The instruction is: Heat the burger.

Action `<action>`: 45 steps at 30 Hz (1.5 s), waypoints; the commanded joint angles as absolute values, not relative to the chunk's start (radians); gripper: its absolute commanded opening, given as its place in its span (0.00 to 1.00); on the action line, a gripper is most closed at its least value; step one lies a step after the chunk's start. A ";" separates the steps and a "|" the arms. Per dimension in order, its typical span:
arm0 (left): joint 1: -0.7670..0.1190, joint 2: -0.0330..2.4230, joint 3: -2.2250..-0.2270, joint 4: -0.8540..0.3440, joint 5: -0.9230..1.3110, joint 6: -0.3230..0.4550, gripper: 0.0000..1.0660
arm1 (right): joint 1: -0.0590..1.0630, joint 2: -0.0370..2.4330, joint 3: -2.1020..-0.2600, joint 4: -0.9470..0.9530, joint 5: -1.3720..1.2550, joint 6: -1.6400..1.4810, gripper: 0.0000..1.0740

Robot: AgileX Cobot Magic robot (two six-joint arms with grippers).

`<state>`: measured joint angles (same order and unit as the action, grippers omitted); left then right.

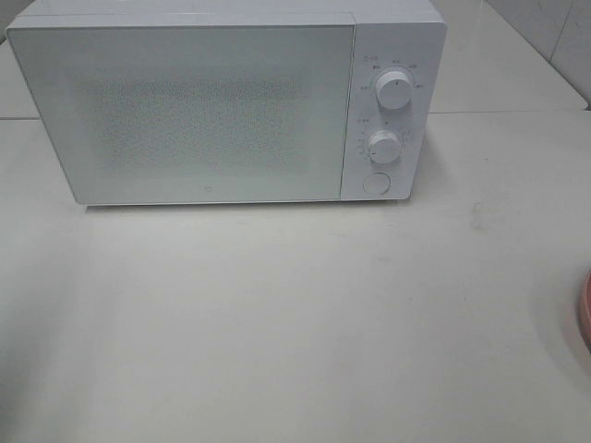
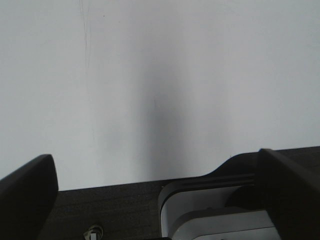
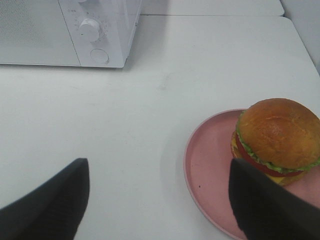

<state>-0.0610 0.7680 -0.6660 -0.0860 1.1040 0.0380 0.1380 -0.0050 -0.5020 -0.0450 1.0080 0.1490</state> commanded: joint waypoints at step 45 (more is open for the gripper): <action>0.041 -0.027 -0.517 -0.078 1.072 0.027 0.94 | 0.134 -0.028 -0.499 -0.046 0.995 0.150 0.70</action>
